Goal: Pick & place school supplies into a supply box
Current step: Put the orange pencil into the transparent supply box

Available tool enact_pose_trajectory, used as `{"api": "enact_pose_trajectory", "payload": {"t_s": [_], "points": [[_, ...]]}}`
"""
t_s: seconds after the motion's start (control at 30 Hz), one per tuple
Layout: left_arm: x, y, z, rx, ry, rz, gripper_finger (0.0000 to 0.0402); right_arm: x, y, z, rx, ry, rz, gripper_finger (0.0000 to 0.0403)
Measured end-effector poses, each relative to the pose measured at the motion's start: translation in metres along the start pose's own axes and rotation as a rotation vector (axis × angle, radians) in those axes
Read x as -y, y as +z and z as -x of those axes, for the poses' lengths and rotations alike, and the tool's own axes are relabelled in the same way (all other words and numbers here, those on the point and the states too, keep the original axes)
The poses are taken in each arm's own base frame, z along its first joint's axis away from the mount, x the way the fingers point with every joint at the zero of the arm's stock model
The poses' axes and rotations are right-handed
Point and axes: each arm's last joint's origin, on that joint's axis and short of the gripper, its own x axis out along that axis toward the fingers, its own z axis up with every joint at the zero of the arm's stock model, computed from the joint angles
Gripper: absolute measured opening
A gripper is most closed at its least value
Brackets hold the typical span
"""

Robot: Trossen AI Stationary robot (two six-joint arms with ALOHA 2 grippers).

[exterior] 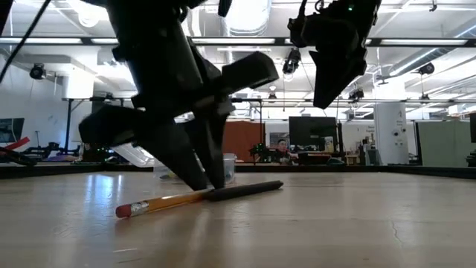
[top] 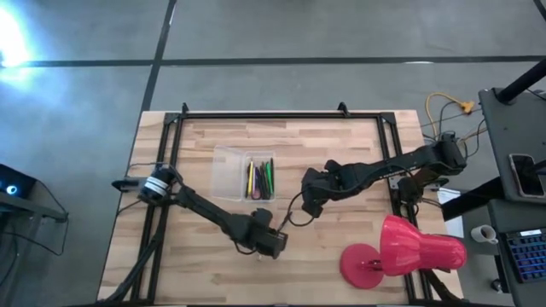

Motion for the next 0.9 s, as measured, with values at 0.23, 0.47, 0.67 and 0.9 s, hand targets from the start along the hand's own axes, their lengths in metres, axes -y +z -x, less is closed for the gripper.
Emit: {"api": "enact_pose_trajectory", "payload": {"t_s": [0.23,0.47,0.67,0.9], "points": [[-0.026,-0.004,-0.017,-0.025,0.076,0.005,0.0063,-0.001,-0.003,-0.001,-0.009,-0.006,0.022,0.0144],[-0.047,-0.006,-0.022,-0.082,0.216,-0.129,0.0023,0.000,-0.008,-0.005,-0.022,-0.016,0.031,0.0144],[-0.065,-0.004,-0.015,-0.163,0.411,-0.254,0.0009,0.003,-0.015,-0.012,-0.048,-0.038,0.015,0.0144],[-0.062,-0.004,-0.007,-0.257,0.393,-0.302,0.0003,0.002,-0.022,-0.013,-0.056,-0.040,0.005,0.0144]]}}
